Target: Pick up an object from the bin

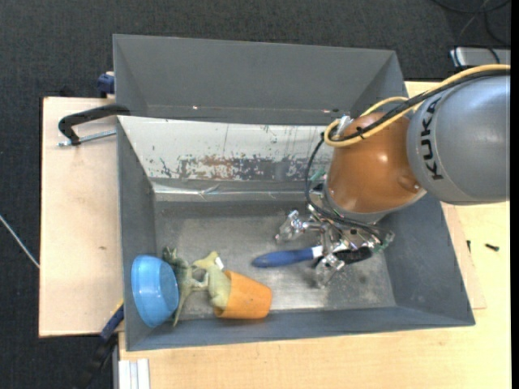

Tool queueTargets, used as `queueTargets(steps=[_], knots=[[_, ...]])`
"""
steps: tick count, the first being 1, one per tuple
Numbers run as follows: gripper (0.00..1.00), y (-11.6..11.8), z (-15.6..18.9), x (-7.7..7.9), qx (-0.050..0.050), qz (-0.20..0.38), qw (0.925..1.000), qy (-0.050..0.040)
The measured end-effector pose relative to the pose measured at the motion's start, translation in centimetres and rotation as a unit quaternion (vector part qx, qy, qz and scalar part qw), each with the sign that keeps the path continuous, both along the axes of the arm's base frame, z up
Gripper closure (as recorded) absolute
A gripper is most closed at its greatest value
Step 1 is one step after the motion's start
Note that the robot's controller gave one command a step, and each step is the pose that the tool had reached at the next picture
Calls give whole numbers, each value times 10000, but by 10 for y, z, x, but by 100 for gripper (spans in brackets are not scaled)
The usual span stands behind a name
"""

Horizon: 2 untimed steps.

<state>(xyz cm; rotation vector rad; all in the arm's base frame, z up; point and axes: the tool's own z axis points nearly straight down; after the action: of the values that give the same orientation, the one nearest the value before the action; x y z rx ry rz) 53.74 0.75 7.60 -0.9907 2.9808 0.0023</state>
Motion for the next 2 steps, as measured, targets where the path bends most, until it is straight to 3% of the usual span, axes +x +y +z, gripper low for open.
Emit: queueTargets(steps=[1, 2], knots=[[100, 0, 0, 1, 1, -4, 10000, -10], [100, -3, 98, -3, -1, 296, 9995, -63]])
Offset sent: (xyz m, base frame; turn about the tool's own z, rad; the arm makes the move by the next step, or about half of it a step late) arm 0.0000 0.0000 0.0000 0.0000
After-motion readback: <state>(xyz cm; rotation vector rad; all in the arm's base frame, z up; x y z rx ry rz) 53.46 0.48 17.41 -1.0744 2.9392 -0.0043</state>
